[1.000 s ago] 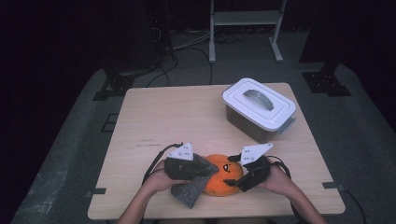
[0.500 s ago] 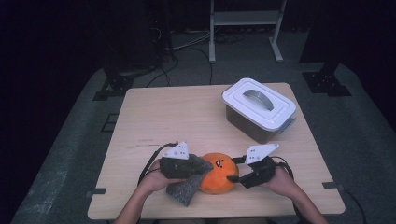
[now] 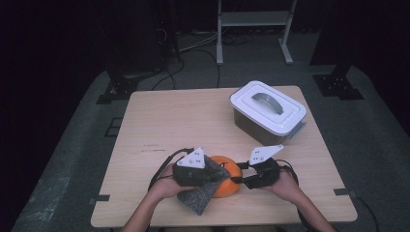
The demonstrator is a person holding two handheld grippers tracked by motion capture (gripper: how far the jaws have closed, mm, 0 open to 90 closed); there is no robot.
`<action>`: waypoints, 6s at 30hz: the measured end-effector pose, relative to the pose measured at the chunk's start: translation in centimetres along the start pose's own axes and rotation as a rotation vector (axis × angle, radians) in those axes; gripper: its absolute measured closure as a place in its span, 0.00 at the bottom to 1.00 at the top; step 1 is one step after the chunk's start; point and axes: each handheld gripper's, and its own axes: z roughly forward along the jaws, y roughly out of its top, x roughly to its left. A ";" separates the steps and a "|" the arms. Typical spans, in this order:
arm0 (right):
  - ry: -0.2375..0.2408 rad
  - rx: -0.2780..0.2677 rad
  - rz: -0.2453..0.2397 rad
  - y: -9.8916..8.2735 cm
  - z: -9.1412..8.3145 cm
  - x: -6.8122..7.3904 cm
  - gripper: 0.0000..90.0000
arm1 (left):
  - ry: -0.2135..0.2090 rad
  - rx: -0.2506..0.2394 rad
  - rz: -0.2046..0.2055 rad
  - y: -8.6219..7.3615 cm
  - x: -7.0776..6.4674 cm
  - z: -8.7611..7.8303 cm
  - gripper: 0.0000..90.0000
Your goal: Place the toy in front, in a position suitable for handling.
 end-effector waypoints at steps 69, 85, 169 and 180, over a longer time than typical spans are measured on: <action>0.016 0.027 -0.040 -1.0 -0.1 0.0 0.45 | 0.060 -0.013 -0.132 -4.0 2.3 -2.5 0.88; 0.030 -0.002 -0.041 -0.4 0.2 0.6 0.46 | -0.014 -0.032 -0.108 -3.0 1.3 -2.4 0.88; 0.044 0.018 -0.078 0.9 0.7 1.8 0.39 | 0.034 0.000 -0.126 -1.6 2.3 -2.0 0.88; -0.008 0.043 -0.136 0.6 1.2 2.2 0.62 | -0.009 0.001 -0.092 -0.4 1.4 -0.9 0.88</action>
